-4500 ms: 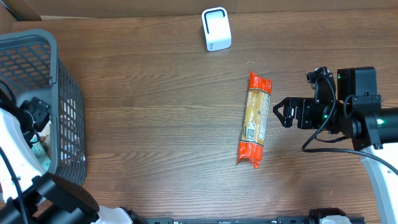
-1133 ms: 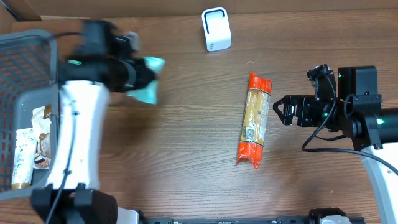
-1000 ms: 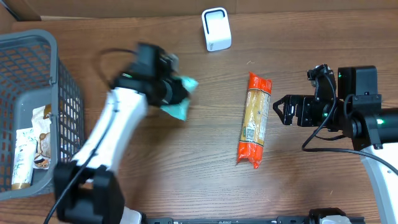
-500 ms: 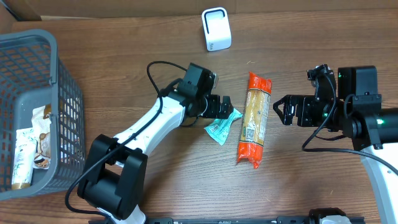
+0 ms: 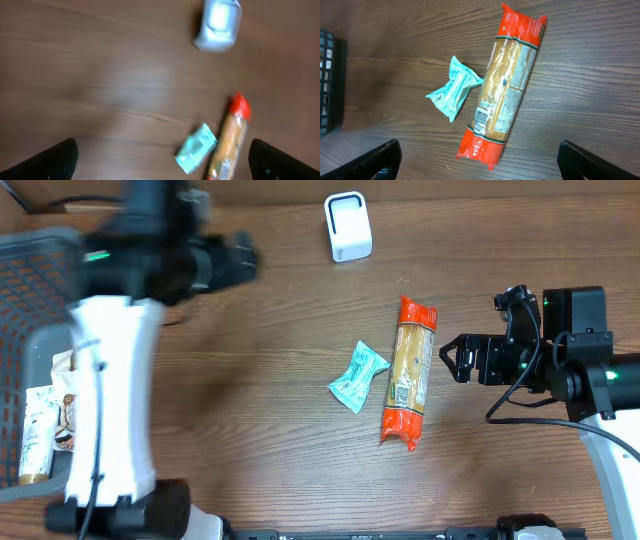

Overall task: Scan the item barcode
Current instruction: 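Carry the mint-green packet out and drop it left of the spaghetti, then reach the left gripper into the basket and grasp the clear snack bag, then lift the clear snack bag out and set it beside the green packet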

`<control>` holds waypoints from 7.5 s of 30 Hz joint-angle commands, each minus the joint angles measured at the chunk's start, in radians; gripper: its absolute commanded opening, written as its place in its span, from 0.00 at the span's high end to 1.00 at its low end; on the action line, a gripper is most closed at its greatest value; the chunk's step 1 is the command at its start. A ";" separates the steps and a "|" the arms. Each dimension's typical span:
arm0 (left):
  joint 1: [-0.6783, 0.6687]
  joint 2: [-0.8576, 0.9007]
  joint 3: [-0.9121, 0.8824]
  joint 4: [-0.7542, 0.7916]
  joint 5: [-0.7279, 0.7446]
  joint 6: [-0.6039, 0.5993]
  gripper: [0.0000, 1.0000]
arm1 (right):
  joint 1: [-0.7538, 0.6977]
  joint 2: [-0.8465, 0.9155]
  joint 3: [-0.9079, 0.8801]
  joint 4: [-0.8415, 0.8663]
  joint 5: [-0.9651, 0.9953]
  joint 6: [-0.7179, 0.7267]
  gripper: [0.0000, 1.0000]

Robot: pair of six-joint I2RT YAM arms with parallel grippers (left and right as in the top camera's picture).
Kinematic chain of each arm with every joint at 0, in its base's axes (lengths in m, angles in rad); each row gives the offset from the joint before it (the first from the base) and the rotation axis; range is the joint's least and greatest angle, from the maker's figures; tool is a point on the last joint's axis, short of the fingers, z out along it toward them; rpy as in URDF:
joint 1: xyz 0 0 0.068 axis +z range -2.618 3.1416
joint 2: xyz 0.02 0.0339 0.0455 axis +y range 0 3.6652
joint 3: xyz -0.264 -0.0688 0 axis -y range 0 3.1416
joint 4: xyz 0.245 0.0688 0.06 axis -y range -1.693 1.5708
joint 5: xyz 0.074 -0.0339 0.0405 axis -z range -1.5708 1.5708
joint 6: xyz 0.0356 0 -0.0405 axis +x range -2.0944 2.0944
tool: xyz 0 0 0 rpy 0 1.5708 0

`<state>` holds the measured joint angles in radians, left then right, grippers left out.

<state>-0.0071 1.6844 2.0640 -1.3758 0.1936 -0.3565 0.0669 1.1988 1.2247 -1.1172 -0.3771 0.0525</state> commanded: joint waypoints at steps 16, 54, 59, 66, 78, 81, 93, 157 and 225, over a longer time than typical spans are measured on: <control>0.838 -0.091 -0.175 -0.070 -0.025 0.030 0.00 | 0.001 0.040 0.018 0.004 0.003 -0.001 0.00; 0.955 -0.085 -1.157 0.811 -0.202 -0.002 0.00 | 0.001 0.105 0.018 -0.007 0.003 -0.001 0.00; 0.955 -0.085 -1.205 0.955 -0.111 -0.003 0.00 | 0.001 0.105 0.018 -0.019 0.002 -0.001 0.00; 0.955 -0.085 -1.210 1.017 -0.042 -0.004 0.00 | 0.001 0.105 0.018 -0.023 0.002 0.000 0.00; 0.955 -0.066 -1.210 1.100 -0.002 0.019 0.00 | 0.001 0.105 0.018 -0.022 0.002 0.000 0.00; 0.955 -0.021 -1.210 1.101 -0.002 0.020 0.00 | 0.001 0.105 0.018 -0.023 0.002 0.000 0.00; 0.955 0.082 -1.209 1.118 0.058 0.019 0.83 | 0.001 0.105 0.018 -0.038 0.002 0.000 0.00; 0.897 0.135 -0.537 0.497 0.065 0.276 0.00 | 0.001 0.105 0.018 -0.033 0.003 -0.001 0.00; 0.837 0.336 0.669 -0.303 0.273 0.334 0.96 | 0.001 0.105 0.018 -0.015 0.002 -0.001 0.00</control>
<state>0.8371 2.1269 2.6774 -1.6829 0.3634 -0.0090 0.0669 1.3029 1.2247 -1.1370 -0.3775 0.0521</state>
